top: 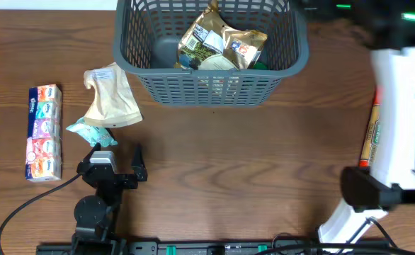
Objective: Pack container
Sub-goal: 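Carry the gold pouch with the right gripper and drop it into the basket, then reach the right gripper down and grasp the red-and-yellow pasta packet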
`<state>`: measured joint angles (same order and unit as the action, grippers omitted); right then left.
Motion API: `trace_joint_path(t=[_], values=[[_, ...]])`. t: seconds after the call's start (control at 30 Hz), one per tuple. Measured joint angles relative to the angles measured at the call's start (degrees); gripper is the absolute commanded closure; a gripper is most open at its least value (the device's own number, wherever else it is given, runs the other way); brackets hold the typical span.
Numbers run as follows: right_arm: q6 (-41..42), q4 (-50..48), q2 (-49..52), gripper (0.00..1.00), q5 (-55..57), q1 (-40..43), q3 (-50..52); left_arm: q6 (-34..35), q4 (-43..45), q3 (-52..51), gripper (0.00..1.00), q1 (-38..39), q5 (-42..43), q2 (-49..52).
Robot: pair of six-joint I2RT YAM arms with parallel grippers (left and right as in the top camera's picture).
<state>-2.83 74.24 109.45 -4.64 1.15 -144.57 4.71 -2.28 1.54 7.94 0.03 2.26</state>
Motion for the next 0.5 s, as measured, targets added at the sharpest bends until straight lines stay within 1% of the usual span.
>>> trace_joint_path(t=[0.07,0.13,0.23,0.37,0.5], values=[[6.1,7.4,-1.1,0.01,0.7,7.2,-1.3,0.0,0.0,0.0,0.02,0.0,0.0,0.0],[10.4,13.3,-1.2,0.01,1.3,13.4,-1.4,0.0,0.0,0.0,0.01,0.0,0.0,0.0],[14.6,18.4,-0.2,0.01,1.7,22.1,-0.3,0.0,0.0,0.0,0.02,0.0,0.0,0.0],[16.2,21.2,0.3,0.01,1.9,30.8,2.7,0.0,0.0,0.0,0.01,0.0,0.0,0.0],[14.2,22.3,0.3,0.01,2.1,37.8,8.7,0.0,0.0,0.0,0.02,0.0,0.0,0.0]])
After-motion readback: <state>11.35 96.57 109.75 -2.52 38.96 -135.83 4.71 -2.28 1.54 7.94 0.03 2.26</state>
